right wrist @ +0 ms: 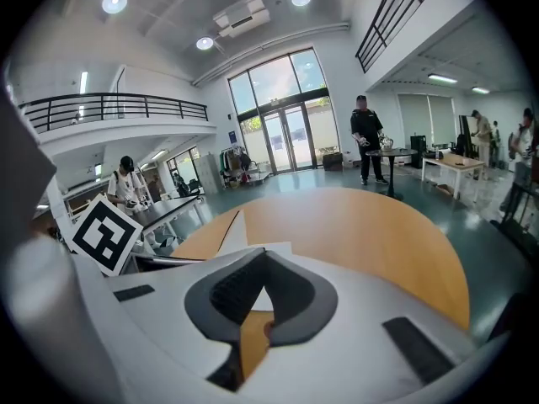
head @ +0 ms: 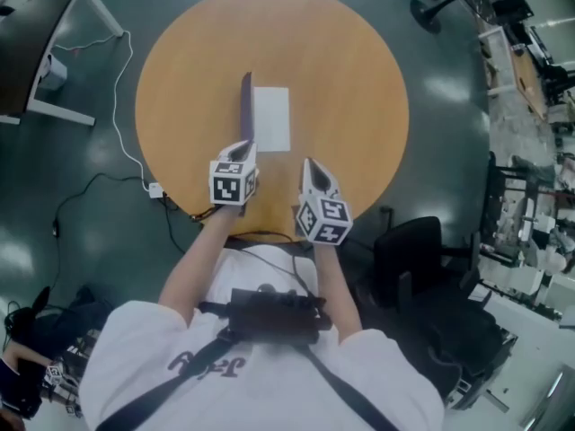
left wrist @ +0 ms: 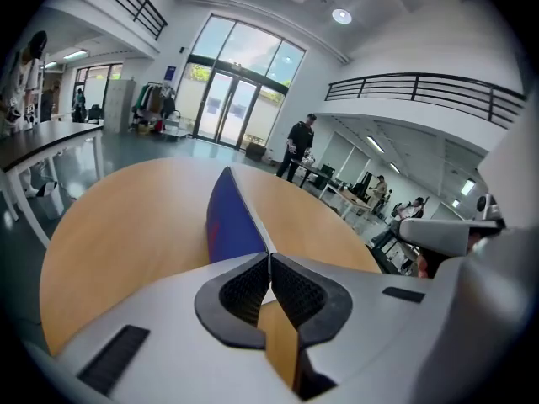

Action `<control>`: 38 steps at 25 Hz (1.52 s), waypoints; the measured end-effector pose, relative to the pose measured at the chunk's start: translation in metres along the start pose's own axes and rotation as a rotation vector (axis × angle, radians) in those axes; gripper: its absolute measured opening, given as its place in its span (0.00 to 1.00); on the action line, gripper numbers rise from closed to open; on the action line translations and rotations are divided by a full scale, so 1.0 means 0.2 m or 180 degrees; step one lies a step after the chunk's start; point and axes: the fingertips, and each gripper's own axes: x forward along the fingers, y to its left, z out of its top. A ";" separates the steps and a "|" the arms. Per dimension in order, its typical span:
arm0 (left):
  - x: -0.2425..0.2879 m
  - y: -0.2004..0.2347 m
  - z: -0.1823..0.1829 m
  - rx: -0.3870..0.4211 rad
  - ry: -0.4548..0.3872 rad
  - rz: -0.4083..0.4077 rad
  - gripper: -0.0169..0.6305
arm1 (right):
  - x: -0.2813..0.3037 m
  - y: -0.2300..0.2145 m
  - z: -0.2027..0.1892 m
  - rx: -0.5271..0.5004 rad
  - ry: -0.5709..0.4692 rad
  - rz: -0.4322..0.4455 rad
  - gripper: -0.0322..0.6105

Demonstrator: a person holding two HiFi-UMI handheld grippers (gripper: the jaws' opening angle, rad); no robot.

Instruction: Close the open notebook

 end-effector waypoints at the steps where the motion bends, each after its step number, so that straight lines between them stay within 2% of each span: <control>1: 0.02 -0.02 0.00 0.0022 0.0016 -0.0021 0.07 | -0.01 -0.02 0.00 0.0016 -0.0004 -0.0010 0.07; 15: 0.33 -0.28 -0.14 0.0113 0.0402 -0.0149 0.07 | -0.01 -0.21 -0.04 0.0123 0.0152 -0.0047 0.07; 29: 0.55 -0.28 -0.41 0.0113 0.0934 -0.0008 0.07 | 0.09 -0.24 -0.13 0.0059 0.0396 0.0196 0.07; 35: 0.55 -0.23 -0.45 0.0065 0.0968 0.0050 0.07 | 0.16 -0.25 -0.15 0.0091 0.0401 0.0293 0.07; 38: 0.56 -0.26 -0.43 0.0021 0.0898 -0.0033 0.07 | 0.17 -0.26 -0.15 0.0102 0.0403 0.0322 0.07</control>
